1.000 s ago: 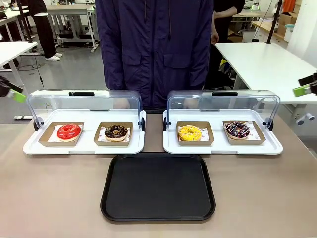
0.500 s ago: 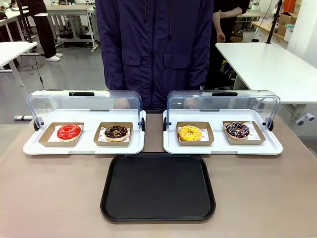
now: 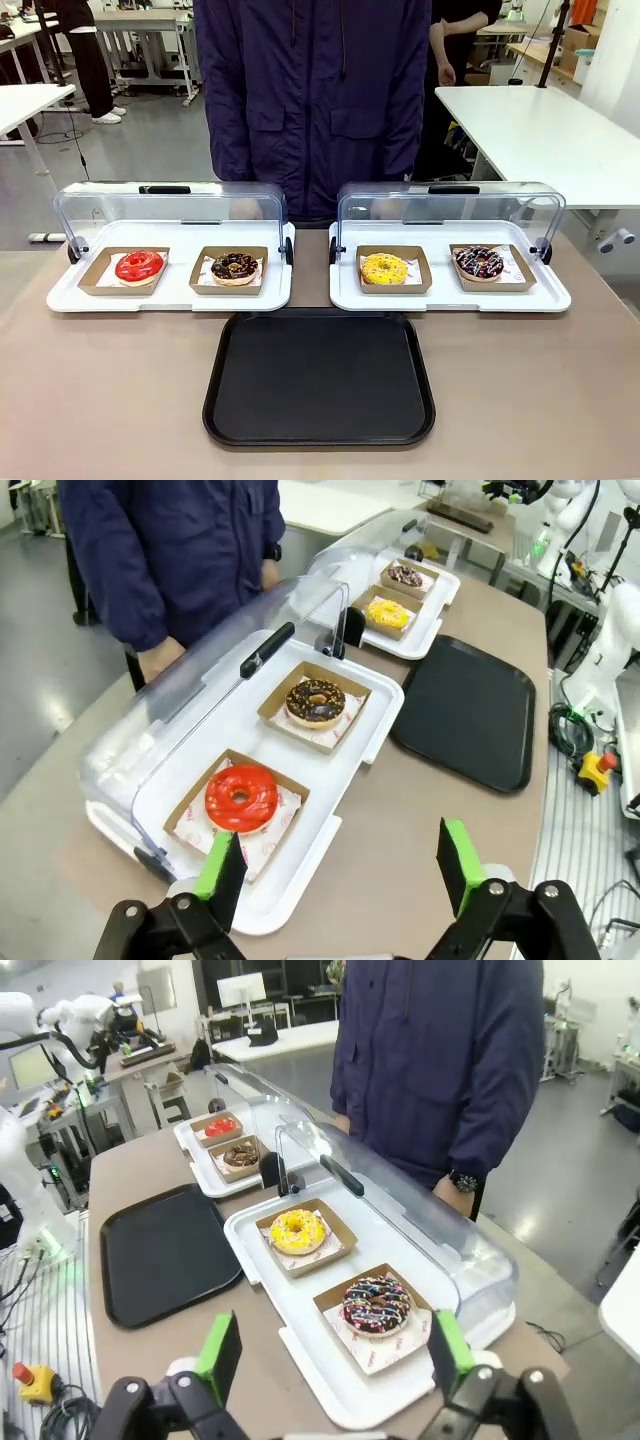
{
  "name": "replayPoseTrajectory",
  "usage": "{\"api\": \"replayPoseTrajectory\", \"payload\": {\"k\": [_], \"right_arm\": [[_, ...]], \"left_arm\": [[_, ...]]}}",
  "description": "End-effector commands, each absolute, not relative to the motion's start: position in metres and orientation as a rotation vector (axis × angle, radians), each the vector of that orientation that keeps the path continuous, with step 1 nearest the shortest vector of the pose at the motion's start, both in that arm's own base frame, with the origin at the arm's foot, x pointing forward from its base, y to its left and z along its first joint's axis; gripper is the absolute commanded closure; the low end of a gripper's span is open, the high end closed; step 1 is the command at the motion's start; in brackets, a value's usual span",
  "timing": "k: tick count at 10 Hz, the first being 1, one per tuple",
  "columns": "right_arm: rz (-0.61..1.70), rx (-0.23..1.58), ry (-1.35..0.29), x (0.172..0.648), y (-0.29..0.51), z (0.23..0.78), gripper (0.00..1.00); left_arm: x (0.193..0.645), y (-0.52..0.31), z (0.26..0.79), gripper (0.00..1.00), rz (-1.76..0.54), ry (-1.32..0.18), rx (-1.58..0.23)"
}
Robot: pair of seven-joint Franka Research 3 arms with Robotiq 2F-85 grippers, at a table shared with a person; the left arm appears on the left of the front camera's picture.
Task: Move the fourth donut from the left to the tray.
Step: Pick up the Paper togo box containing the Donut indicated by the person and place it on the Handle tray.
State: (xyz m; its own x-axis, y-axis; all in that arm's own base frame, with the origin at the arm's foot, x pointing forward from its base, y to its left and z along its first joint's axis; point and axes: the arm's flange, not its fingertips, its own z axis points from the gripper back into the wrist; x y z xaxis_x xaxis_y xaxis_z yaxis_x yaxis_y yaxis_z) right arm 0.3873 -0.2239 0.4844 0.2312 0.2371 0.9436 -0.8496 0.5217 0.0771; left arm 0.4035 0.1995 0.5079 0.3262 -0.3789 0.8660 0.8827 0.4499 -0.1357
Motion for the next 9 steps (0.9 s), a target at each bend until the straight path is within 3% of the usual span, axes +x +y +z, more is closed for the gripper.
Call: {"api": "replayPoseTrajectory", "payload": {"k": [1,9], "right_arm": [[0.886,0.641,-1.112,0.3879,-0.221,0.4912,0.0],[0.834,0.688,-1.088,0.3873,-0.2239,0.4844,0.0]], "left_arm": [[0.4023,0.2011,0.5087,0.0,-0.92,-0.876,-0.684],[0.4023,0.2011,0.5087,0.0,-0.92,-0.876,-0.684]]}}
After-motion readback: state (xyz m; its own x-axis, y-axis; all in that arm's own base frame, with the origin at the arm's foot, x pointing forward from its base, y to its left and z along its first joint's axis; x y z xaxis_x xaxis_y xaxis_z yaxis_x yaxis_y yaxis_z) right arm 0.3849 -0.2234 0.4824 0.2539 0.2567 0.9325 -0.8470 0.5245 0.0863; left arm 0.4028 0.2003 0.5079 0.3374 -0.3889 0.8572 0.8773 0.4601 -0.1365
